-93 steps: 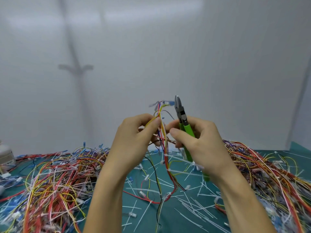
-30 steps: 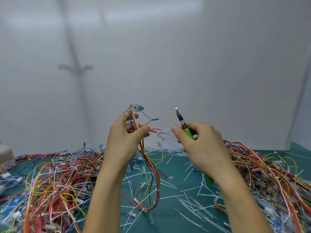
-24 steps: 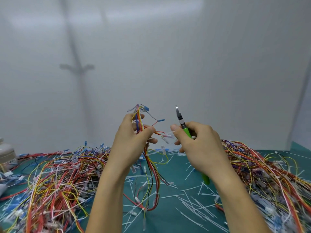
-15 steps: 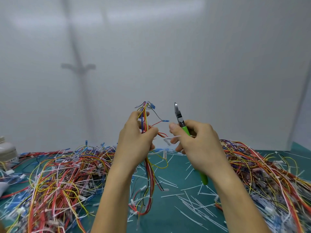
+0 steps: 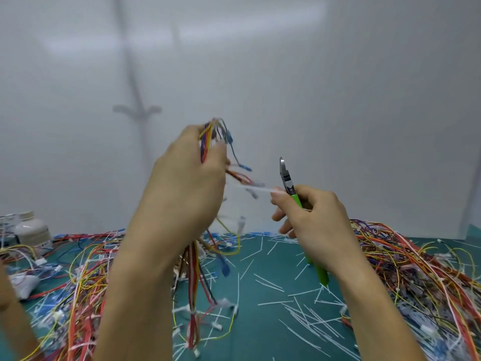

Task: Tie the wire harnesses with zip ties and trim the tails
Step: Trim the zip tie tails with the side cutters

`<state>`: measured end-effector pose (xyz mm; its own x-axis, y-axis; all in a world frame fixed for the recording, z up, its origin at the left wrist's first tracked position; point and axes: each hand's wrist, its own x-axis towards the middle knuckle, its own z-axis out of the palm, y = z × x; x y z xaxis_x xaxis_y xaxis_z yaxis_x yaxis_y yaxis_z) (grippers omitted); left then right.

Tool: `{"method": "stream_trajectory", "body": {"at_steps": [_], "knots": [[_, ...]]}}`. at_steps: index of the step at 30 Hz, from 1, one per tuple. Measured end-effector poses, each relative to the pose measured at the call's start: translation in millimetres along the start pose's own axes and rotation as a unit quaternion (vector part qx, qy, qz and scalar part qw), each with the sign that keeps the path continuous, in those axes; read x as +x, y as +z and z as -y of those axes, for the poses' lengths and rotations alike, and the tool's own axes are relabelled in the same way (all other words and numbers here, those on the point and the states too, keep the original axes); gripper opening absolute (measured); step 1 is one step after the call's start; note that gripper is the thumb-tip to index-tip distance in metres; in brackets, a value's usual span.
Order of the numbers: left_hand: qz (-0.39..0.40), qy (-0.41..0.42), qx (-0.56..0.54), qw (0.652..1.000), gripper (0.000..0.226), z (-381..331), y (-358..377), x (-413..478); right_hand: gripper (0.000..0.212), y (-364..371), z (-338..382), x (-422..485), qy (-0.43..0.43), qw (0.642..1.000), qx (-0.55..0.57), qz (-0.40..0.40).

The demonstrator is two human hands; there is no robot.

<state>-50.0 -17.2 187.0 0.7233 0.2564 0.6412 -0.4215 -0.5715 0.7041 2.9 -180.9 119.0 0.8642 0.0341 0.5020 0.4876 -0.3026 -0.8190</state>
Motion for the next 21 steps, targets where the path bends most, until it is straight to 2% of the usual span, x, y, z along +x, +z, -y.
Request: {"method": "stream_trajectory", "body": {"at_steps": [3,6,9,13,18,21], "knots": [[-0.028,0.049,0.075,0.996,0.016,-23.1,-17.5,20.2,0.042,0.0,2.4,-2.2,0.004,1.000,0.004,0.006],[-0.071,0.078,0.219,0.970,0.022,-37.1,-30.0,37.6,0.041,-0.9,3.1,-1.6,0.007,1.000,0.001,0.006],[-0.094,0.067,0.353,0.928,0.027,-28.8,-36.7,57.2,0.040,-2.0,1.4,-0.2,0.009,1.000,-0.002,0.000],[-0.112,0.038,0.502,0.857,0.037,15.7,-39.7,83.4,0.039,-2.8,-1.8,1.2,0.009,1.000,-0.015,-0.004],[-0.038,-0.012,0.595,0.802,0.056,118.8,-42.4,98.8,0.038,1.0,-4.2,1.3,0.006,0.999,-0.042,0.004],[0.026,-0.055,0.594,0.802,0.058,182.5,-42.8,78.6,0.044,6.1,-4.2,0.3,-0.004,0.998,-0.056,0.010]]}}
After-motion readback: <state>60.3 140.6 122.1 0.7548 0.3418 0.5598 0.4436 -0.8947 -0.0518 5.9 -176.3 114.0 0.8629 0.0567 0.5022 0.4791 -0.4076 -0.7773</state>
